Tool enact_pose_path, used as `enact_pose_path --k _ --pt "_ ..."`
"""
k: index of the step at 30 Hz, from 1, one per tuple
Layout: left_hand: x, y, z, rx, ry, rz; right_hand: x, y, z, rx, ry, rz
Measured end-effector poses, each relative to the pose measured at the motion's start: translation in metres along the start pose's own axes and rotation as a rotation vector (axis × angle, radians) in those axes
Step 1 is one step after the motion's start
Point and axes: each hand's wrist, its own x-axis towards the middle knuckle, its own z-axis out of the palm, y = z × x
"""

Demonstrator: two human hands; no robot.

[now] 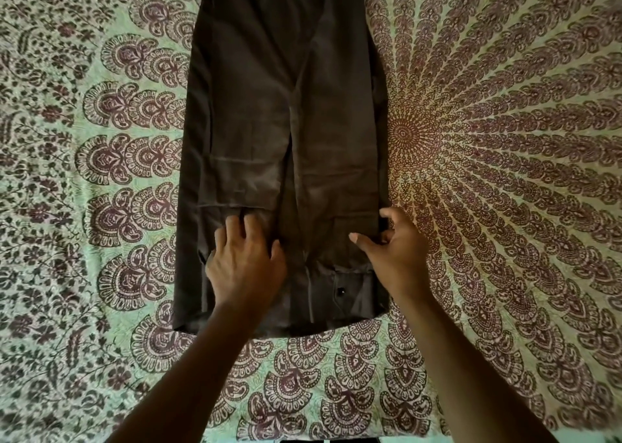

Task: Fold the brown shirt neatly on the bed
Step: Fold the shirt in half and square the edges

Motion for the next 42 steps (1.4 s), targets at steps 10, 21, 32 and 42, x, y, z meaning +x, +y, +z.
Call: enact_pose_path --k 10,21,32,42 --pt "0.005 -0.004 0.007 -0.080 -0.095 0.050 0.022 -0.022 0.024 0.160 0.095 0.057" --pt "0.006 0.001 0.004 -0.062 -0.191 0.082 0.014 -0.018 0.020 0.015 0.086 0.063" --pt "0.153 0.059 -0.010 -0.317 0.056 0.284 0.094 -0.069 0.019 -0.099 0.349 -0.074" --pt "0.246 0.098 -0.023 -0.544 -0.008 0.143 0.176 -0.116 0.024 -0.197 0.293 -0.022"
